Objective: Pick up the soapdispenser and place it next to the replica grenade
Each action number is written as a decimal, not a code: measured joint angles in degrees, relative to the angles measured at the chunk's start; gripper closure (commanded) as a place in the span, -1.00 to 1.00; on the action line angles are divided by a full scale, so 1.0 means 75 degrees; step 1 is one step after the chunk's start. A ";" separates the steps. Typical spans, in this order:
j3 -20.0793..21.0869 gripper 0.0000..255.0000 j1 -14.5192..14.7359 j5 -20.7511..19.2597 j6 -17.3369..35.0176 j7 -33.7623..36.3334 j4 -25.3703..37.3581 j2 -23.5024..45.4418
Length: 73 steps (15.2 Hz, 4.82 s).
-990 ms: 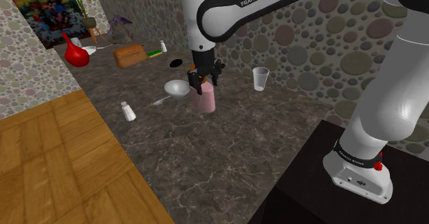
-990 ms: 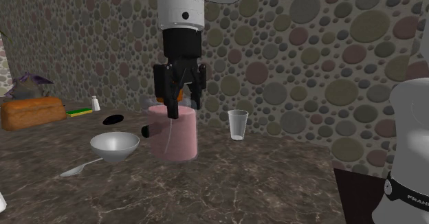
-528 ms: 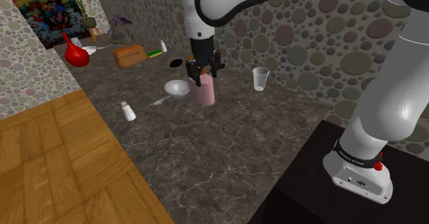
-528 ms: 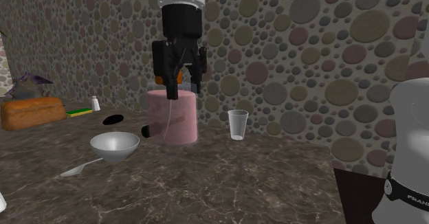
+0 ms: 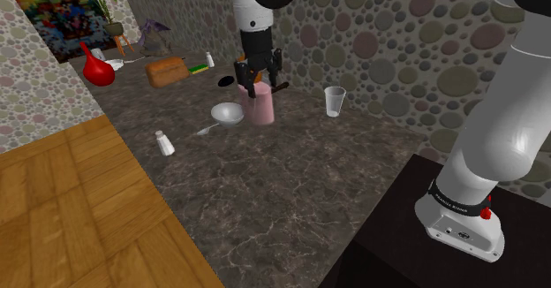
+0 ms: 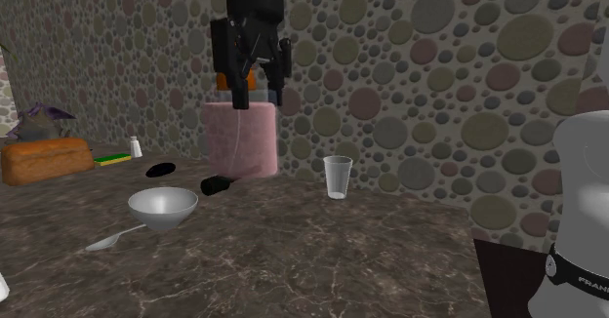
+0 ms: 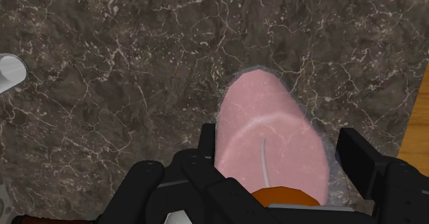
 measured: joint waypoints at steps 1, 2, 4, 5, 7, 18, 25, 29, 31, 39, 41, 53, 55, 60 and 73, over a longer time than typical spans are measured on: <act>0.0006 1.00 0.0006 0.0001 -0.0096 0.0012 0.0090 -0.0006; 0.0001 1.00 0.0001 0.0004 -0.0179 0.0000 0.0164 -0.0015; -0.0002 1.00 -0.0003 -0.0001 -0.0417 -0.0005 0.0417 0.0000; 0.0000 1.00 0.0001 -0.0009 -0.0511 0.0003 0.0536 0.0027; 0.0003 1.00 0.0003 -0.0015 -0.0739 0.0010 0.0779 0.0043; -0.0620 1.00 -0.0656 -0.0089 -0.0435 -0.1259 0.0760 0.0347; -0.1094 1.00 -0.1196 -0.0164 -0.0025 -0.2264 0.0805 0.0816; -0.1343 1.00 -0.1502 -0.0225 0.0197 -0.2815 0.1087 0.1320; -0.1477 1.00 -0.1683 -0.0245 0.0263 -0.3130 0.1311 0.1615; -0.1850 1.00 -0.2256 -0.0310 0.0292 -0.4102 0.2683 0.3015; -0.1922 1.00 -0.2388 -0.0317 0.0263 -0.4311 0.3081 0.3386; -0.1955 1.00 -0.2449 -0.0337 0.1315 -0.4377 0.2303 0.3660; -0.1961 1.00 -0.2457 -0.0342 0.1477 -0.4384 0.2199 0.3717; -0.1969 1.00 -0.2468 -0.0353 0.1933 -0.4384 0.1826 0.3802; -0.1979 -1.00 -0.2458 -0.0375 0.2420 -0.4364 0.1559 0.4016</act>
